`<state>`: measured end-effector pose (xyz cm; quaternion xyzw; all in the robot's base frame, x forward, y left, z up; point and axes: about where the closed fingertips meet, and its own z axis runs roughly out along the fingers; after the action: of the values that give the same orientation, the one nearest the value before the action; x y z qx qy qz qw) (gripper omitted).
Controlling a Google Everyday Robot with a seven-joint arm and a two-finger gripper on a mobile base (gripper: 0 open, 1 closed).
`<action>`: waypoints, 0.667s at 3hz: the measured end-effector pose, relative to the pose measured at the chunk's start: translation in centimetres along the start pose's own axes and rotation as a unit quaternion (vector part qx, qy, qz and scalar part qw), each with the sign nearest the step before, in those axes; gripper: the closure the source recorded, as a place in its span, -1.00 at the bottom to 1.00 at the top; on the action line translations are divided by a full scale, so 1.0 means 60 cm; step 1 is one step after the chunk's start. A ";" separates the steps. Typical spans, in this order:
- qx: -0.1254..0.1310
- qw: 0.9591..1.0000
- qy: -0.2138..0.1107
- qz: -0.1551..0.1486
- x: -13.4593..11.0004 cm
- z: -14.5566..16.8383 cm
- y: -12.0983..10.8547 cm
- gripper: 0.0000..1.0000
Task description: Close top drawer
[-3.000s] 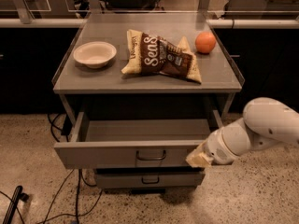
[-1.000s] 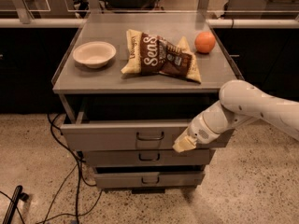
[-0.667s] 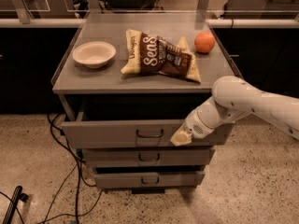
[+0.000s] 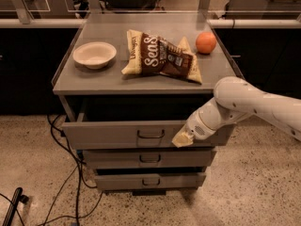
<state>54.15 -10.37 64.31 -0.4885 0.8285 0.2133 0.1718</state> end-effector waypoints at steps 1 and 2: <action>0.000 1.000 0.000 0.000 0.000 0.000 0.000 -0.62; 0.000 1.000 0.000 0.000 0.000 0.000 0.000 -1.00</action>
Offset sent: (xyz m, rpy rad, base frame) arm 0.0000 0.0000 0.0000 0.0000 0.0000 0.0000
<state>54.14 -10.36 64.30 -0.4886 0.8284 0.2134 0.1717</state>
